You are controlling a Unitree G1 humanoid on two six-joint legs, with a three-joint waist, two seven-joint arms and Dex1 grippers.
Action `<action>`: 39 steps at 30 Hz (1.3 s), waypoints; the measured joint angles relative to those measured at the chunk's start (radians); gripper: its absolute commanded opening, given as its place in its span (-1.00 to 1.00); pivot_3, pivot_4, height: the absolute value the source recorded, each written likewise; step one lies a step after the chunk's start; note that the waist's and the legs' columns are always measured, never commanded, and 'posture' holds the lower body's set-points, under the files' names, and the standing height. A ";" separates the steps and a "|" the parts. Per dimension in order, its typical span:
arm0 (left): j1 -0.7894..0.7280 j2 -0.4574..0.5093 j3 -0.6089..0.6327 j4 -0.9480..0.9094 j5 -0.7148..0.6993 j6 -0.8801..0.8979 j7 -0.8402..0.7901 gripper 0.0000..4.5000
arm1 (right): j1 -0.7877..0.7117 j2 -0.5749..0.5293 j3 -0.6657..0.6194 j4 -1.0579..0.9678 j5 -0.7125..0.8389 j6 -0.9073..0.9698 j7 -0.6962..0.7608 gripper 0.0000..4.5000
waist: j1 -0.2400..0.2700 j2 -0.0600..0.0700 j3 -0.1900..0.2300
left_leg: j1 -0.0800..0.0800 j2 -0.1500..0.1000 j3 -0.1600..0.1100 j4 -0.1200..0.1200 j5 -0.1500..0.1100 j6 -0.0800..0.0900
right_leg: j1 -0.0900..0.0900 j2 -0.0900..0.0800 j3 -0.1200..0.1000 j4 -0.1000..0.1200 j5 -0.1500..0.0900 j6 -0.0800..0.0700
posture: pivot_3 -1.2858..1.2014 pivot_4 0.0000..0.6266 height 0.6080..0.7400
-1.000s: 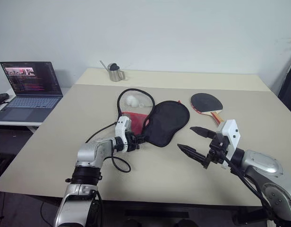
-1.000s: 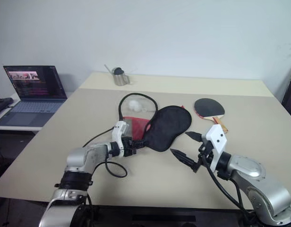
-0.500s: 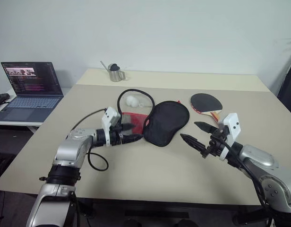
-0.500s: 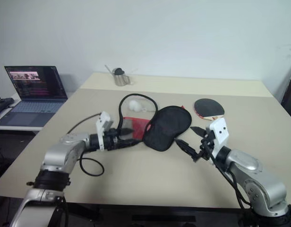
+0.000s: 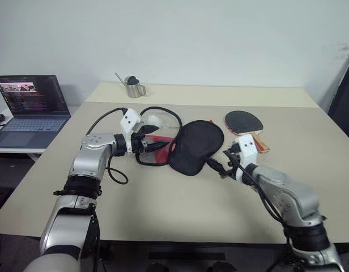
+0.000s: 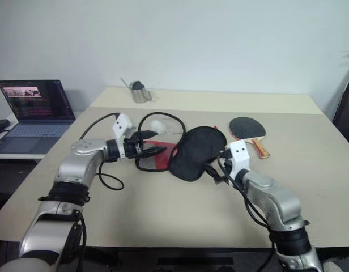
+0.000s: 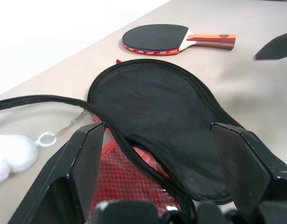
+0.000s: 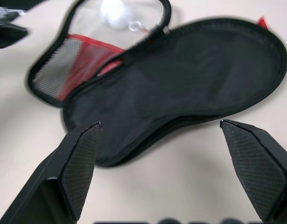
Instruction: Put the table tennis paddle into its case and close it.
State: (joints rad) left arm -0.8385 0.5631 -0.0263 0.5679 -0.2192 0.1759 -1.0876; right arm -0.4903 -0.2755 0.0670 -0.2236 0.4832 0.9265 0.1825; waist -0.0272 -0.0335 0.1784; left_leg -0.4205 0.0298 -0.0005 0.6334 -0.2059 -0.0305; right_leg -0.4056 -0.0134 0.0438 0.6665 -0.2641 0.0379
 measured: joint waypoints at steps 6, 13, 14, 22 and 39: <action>0.002 0.029 -0.010 0.003 -0.001 -0.007 -0.108 0.74 | -0.085 0.093 0.016 0.187 -0.080 -0.024 -0.026 1.00 | -0.004 0.000 0.000 | -0.001 0.000 0.000 -0.001 0.000 0.000 | -0.001 0.000 0.000 0.000 0.000 0.000 | 0.03 -0.52 1.00; 0.034 0.102 -0.028 0.002 0.031 -0.058 -0.202 0.74 | -0.112 0.142 0.007 0.277 -0.127 -0.033 -0.033 1.00 | -0.005 0.000 0.000 | -0.001 0.000 0.000 -0.001 0.000 0.000 | -0.002 0.000 0.000 0.001 0.000 0.000 | 0.03 -0.52 1.00; 0.034 0.102 -0.029 0.002 0.034 -0.065 -0.205 0.74 | -0.119 0.151 0.007 0.277 -0.129 -0.032 -0.032 1.00 | -0.005 0.000 0.000 | -0.001 0.000 0.000 -0.001 0.000 0.000 | -0.002 0.000 0.000 0.002 0.000 0.000 | 0.03 -0.52 1.00; 0.034 0.088 -0.030 0.002 0.039 -0.075 -0.210 0.74 | -0.140 0.196 0.028 0.297 -0.151 -0.026 -0.008 1.00 | -0.005 0.000 0.000 | -0.001 0.000 0.000 0.000 0.000 0.000 | -0.004 0.000 0.000 0.009 -0.001 -0.001 | 0.03 -0.52 1.00; 0.028 0.077 -0.037 0.006 0.039 -0.084 -0.261 0.74 | -0.105 0.212 0.027 0.182 -0.222 0.060 -0.038 1.00 | -0.007 0.000 0.000 | 0.000 0.001 -0.001 0.002 0.000 0.000 | -0.005 0.001 0.000 0.013 -0.001 -0.002 | 0.03 -0.52 1.00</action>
State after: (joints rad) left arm -0.8102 0.6398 -0.0635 0.5739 -0.1803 0.0919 -1.3489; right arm -0.5949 -0.0631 0.0944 -0.0419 0.2612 0.9861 0.1443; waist -0.0340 -0.0333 0.1785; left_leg -0.4202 0.0308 -0.0012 0.6352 -0.2058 -0.0305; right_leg -0.4110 -0.0120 0.0439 0.6797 -0.2653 0.0359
